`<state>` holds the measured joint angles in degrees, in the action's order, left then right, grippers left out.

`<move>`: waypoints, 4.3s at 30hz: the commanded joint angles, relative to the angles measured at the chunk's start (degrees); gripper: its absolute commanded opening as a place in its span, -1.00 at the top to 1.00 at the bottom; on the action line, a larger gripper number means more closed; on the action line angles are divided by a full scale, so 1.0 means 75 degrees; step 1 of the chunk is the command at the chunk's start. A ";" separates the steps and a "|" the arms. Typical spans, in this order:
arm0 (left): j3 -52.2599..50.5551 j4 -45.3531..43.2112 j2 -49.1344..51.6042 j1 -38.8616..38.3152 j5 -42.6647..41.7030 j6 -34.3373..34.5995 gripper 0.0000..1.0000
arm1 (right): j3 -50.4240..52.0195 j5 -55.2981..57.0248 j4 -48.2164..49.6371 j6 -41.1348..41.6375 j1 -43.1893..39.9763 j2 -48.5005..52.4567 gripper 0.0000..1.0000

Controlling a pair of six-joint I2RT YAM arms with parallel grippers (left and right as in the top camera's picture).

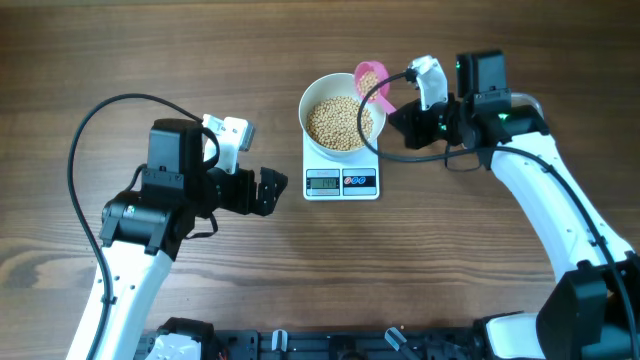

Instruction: Scoop item into bowl and weigh 150g on scale

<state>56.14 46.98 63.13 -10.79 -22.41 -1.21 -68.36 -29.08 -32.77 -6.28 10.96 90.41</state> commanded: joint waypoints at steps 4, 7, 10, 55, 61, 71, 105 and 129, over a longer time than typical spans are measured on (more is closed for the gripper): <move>0.0015 0.0000 0.0035 0.0041 -0.0090 -0.0006 -1.00 | -0.0178 0.0685 -0.0242 -0.1166 0.0580 -0.0187 0.91; 0.0015 0.0000 0.0035 0.0041 -0.0090 -0.0006 -1.00 | -0.0178 0.0764 -0.0175 -0.1163 0.0638 -0.0187 0.91; 0.0015 0.0000 0.0035 0.0041 -0.0090 -0.0006 -1.00 | -0.0178 0.0857 -0.0181 -0.1198 0.0638 -0.0187 0.91; 0.0015 0.0000 0.0035 0.0041 -0.0090 -0.0006 -1.00 | -0.0192 0.0522 -0.0152 -0.0335 0.0644 -0.0216 0.91; 0.0015 0.0000 0.0035 0.0041 -0.0090 -0.0006 -1.00 | -0.0192 0.0525 -0.0152 -0.0335 0.0644 -0.0216 0.91; 0.0015 0.0000 0.0035 0.0041 -0.0090 -0.0006 -1.00 | -0.0192 0.0525 -0.0152 -0.0347 0.0644 -0.0216 0.91; 0.0015 0.0000 0.0035 0.0041 -0.0090 -0.0006 -1.00 | -0.0192 0.0530 -0.0096 -0.0970 0.0644 -0.0216 0.91; 0.0015 0.0000 0.0035 0.0041 -0.0090 -0.0006 -1.00 | -0.0192 0.0527 -0.0035 -0.1160 0.0644 -0.0216 0.91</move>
<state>56.14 46.98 63.13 -10.79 -22.41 -1.23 -68.40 -23.59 -33.39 -13.82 15.66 90.30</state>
